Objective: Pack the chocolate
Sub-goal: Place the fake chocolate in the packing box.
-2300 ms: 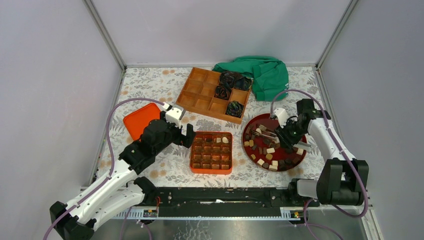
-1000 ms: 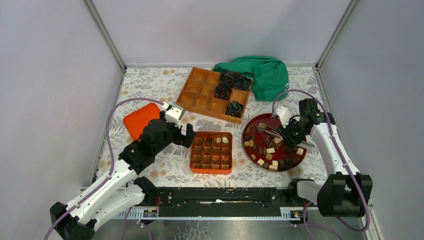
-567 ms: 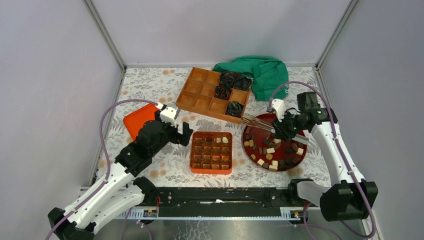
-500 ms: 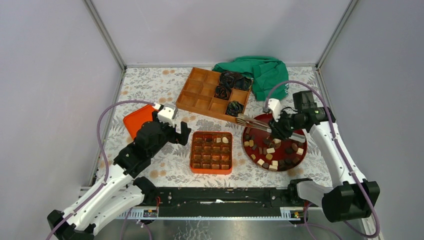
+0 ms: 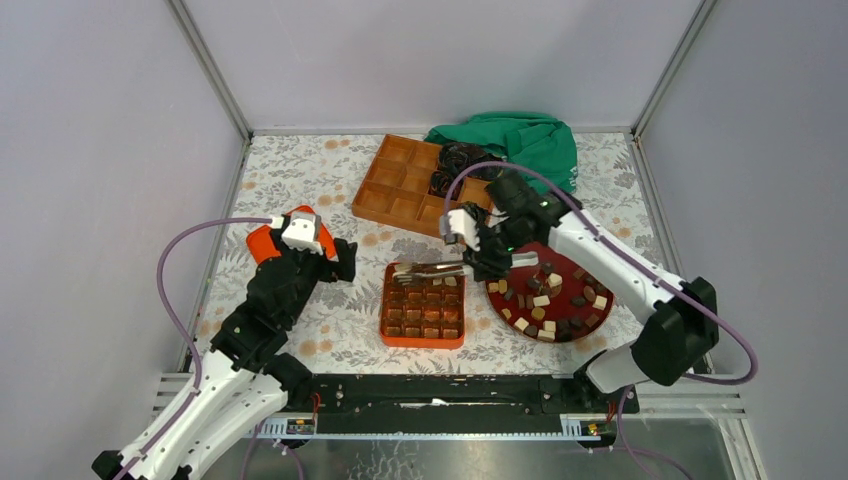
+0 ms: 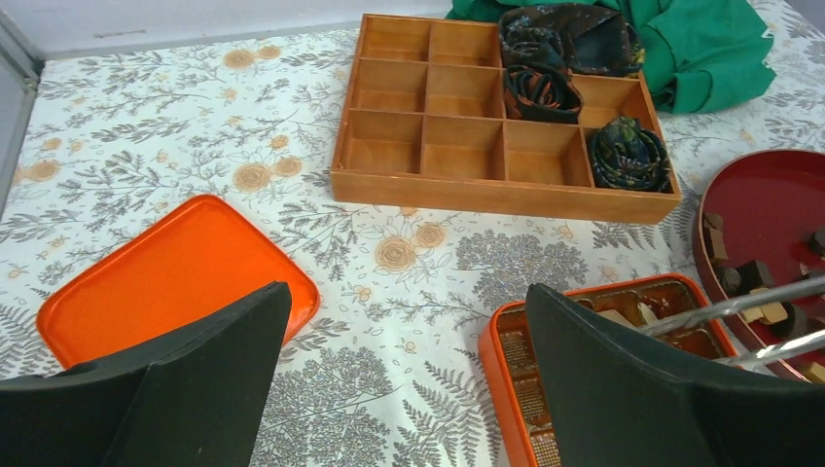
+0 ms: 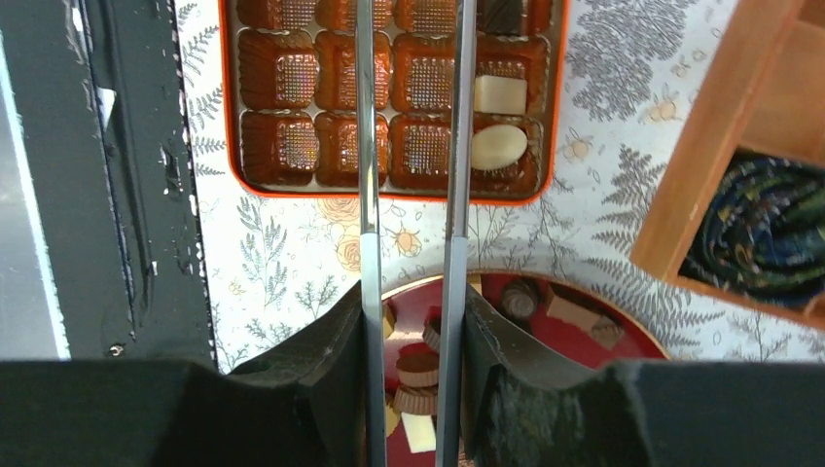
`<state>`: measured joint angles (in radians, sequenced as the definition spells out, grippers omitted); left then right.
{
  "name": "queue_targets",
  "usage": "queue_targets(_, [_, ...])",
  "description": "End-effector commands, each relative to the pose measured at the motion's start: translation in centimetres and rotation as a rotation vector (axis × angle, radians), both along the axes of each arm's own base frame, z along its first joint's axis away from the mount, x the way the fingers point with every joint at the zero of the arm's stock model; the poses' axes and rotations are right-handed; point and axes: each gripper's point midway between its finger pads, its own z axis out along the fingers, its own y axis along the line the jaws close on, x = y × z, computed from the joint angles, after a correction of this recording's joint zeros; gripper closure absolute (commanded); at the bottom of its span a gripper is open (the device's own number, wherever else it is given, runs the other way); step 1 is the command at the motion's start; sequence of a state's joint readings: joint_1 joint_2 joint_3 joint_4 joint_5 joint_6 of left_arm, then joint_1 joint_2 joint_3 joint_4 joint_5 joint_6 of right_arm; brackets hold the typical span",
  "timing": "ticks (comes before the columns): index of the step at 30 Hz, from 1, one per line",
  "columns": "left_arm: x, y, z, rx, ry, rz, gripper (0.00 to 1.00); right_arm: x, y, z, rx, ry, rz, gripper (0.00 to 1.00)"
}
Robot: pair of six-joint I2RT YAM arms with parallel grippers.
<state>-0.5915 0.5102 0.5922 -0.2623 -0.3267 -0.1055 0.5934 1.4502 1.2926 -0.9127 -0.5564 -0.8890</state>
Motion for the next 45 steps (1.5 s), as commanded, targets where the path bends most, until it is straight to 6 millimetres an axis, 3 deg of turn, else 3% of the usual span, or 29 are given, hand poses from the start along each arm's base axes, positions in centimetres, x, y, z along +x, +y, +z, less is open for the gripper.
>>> queue_targets(1, [0.9,1.0,1.4,-0.017,-0.069,0.062,0.01,1.3,2.8,0.6,-0.019,-0.087,0.019,0.91])
queue_targets(14, [1.2,1.1,1.4,-0.029,-0.064,0.053,0.01,3.7,4.4,-2.1,-0.123,-0.141,-0.054,0.81])
queue_targets(19, [1.2,1.2,1.6,-0.035,-0.070,0.053,0.01,3.9,4.6,-2.3,-0.132,-0.137,-0.066,0.70])
queue_targets(27, [1.1,1.1,1.6,-0.036,-0.069,0.047,0.01,3.7,4.3,-2.3,-0.142,-0.130,-0.078,0.55])
queue_targets(35, [1.1,1.1,1.6,-0.037,-0.070,0.044,0.01,2.0,4.5,-1.0,-0.099,-0.080,-0.038,0.56])
queue_targets(40, [1.1,0.9,1.6,-0.039,-0.068,0.030,0.01,0.0,2.6,0.4,-0.053,-0.049,-0.003,0.57])
queue_targets(45, [1.1,0.4,1.5,-0.044,-0.063,0.002,0.01,-0.3,-0.5,1.3,0.045,-0.001,-0.085,0.57])
